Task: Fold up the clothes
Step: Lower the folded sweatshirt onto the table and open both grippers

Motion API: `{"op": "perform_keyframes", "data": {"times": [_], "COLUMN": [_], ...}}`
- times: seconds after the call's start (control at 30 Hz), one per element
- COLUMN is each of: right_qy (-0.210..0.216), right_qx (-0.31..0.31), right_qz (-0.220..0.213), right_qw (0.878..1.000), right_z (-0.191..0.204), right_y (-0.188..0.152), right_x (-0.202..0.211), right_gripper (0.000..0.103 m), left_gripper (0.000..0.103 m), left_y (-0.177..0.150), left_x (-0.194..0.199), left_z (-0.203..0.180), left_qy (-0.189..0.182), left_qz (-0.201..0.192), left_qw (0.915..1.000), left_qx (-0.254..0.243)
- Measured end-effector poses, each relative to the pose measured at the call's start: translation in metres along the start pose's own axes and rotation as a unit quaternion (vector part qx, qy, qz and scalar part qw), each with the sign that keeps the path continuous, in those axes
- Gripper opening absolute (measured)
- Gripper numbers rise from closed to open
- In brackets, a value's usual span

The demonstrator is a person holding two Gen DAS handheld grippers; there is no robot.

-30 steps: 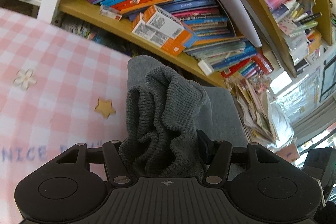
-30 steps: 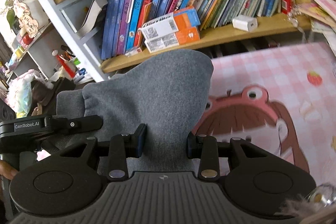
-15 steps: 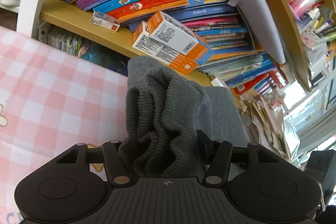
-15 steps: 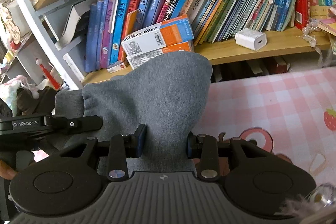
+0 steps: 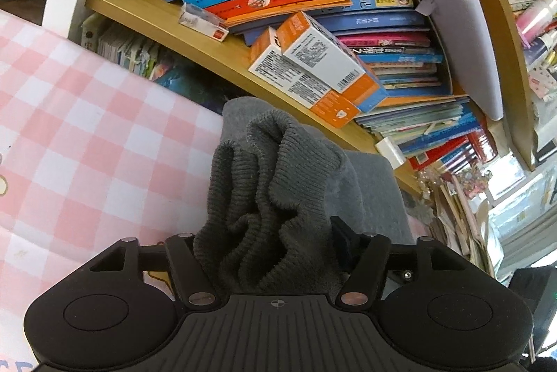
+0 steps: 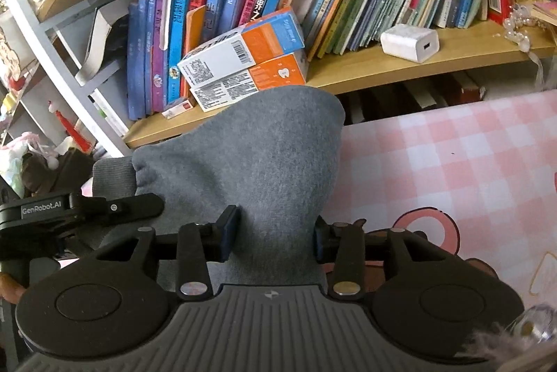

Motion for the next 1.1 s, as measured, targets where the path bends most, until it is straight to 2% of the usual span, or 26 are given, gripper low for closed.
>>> {"op": "perform_keyframes", "data": {"times": [0.13,0.23,0.53,0.83,0.9,1.1], "right_qy": [-0.021,-0.025,-0.048,-0.085,-0.095,-0.117], "right_qx": [-0.001,-0.01,0.002,0.05,0.058,0.059], "right_qz": [-0.003,-0.009,-0.027,-0.017,-0.014,-0.013], "right_qw": [1.0,1.0,0.999,0.995,0.994,0.991], "right_z": [0.001,0.002,0.013,0.042,0.047,0.056], "right_y": [0.0,0.001,-0.009,-0.048,-0.057,-0.077], "right_x": [0.006,0.016,0.058,0.098,0.105,0.123], "right_gripper": [0.058,0.062,0.064,0.069,0.07,0.078], "left_gripper": [0.074,0.076,0.077,0.078,0.084,0.088], "left_y": [0.001,0.001,-0.013,-0.048,-0.054,-0.068], "left_x": [0.006,0.017,0.065,0.1,0.108,0.127], "left_z": [0.0,-0.001,-0.015,-0.021,-0.021,-0.018], "left_qy": [0.013,0.023,0.049,0.083,0.087,0.109], "left_qz": [-0.005,-0.013,-0.038,-0.028,-0.029,-0.036], "left_qw": [0.9999,0.9994,0.9941,0.9897,0.9888,0.9855], "left_qx": [-0.004,-0.024,-0.088,-0.114,-0.118,-0.126]}}
Point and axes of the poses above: each gripper's, at about its wrist camera, not at the fingertips, and x roughly against the way its jaws point, z to its left, y to its top, the point moved 7 cm from there along -x, roughly the way its jaws point, and after that the axes turned 5 degrees about -z, right-handed, at the moved point
